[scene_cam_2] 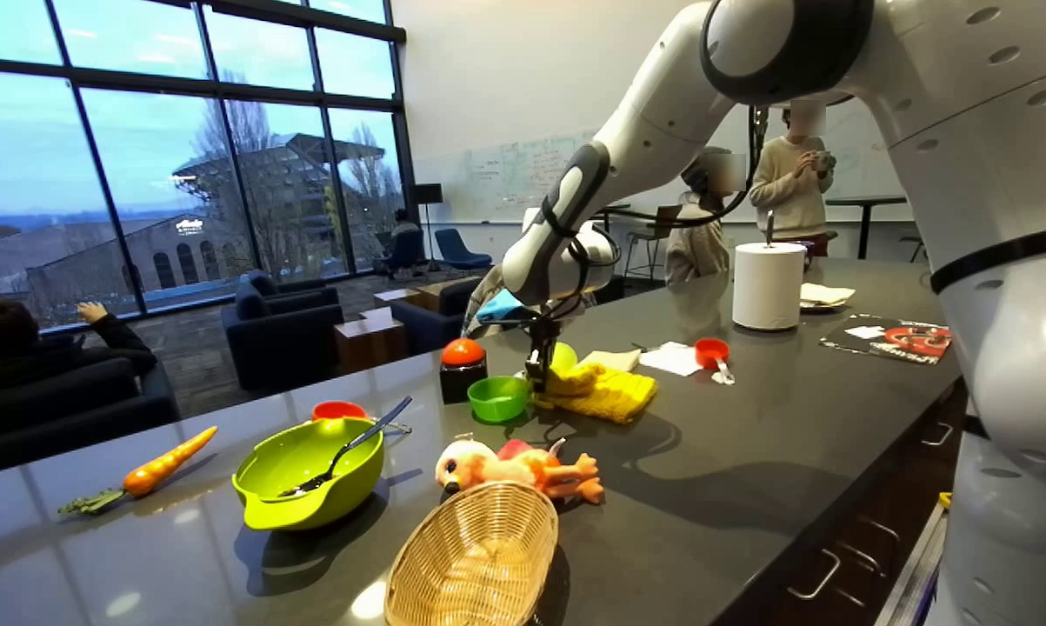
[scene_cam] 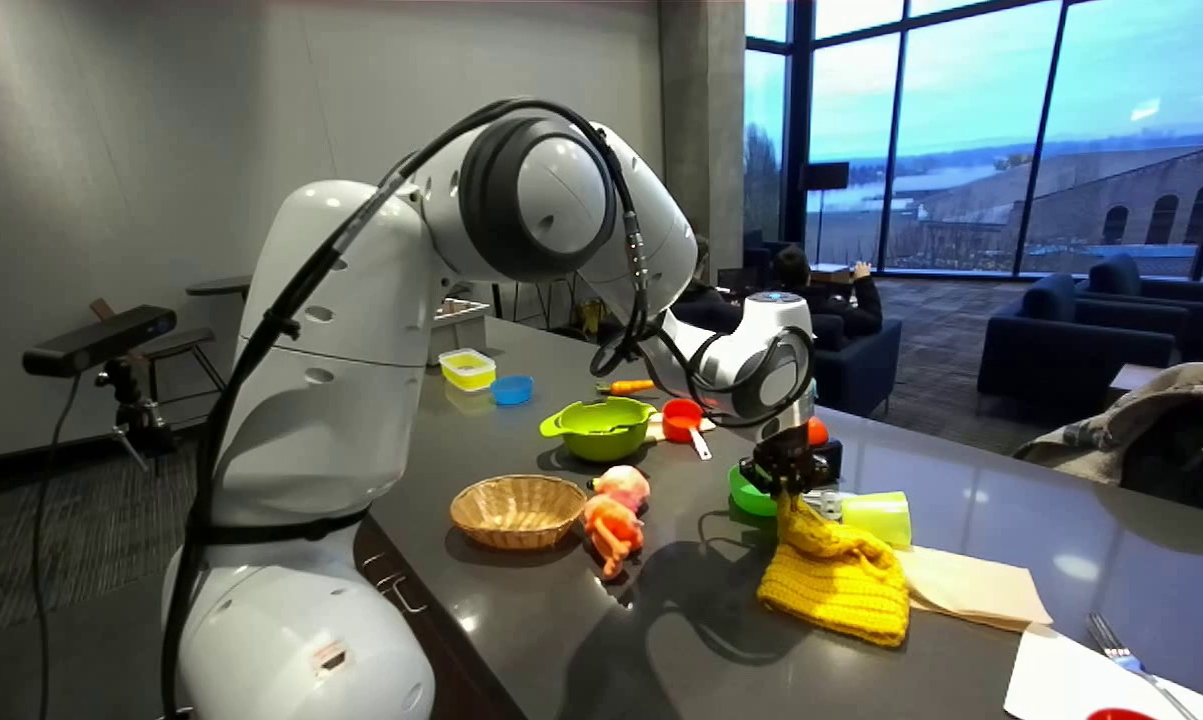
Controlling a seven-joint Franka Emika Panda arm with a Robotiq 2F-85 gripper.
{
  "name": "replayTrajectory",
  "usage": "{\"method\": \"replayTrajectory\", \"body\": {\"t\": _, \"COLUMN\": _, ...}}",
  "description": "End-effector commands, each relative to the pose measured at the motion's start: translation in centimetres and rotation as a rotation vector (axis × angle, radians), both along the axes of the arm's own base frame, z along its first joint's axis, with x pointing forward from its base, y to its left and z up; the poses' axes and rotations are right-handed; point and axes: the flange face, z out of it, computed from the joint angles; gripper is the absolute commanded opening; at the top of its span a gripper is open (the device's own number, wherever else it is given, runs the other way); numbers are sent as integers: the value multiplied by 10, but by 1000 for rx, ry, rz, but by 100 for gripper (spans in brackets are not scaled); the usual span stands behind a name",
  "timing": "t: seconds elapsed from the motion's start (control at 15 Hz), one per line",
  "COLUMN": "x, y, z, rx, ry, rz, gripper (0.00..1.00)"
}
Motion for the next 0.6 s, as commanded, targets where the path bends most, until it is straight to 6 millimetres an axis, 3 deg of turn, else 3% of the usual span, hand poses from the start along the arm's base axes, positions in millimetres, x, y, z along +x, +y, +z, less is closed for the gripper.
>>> {"method": "replayTrajectory", "body": {"t": 0.0, "x": -2, "y": 23, "z": 5, "rx": 13, "ry": 3, "rz": 36, "gripper": 2}}
{"method": "replayTrajectory", "body": {"t": 0.33, "x": 4, "y": 51, "z": 11, "rx": 28, "ry": 4, "rz": 69, "gripper": 2}}
{"method": "replayTrajectory", "body": {"t": 0.53, "x": -7, "y": 61, "z": -10, "rx": 55, "ry": 61, "rz": 80, "gripper": 2}}
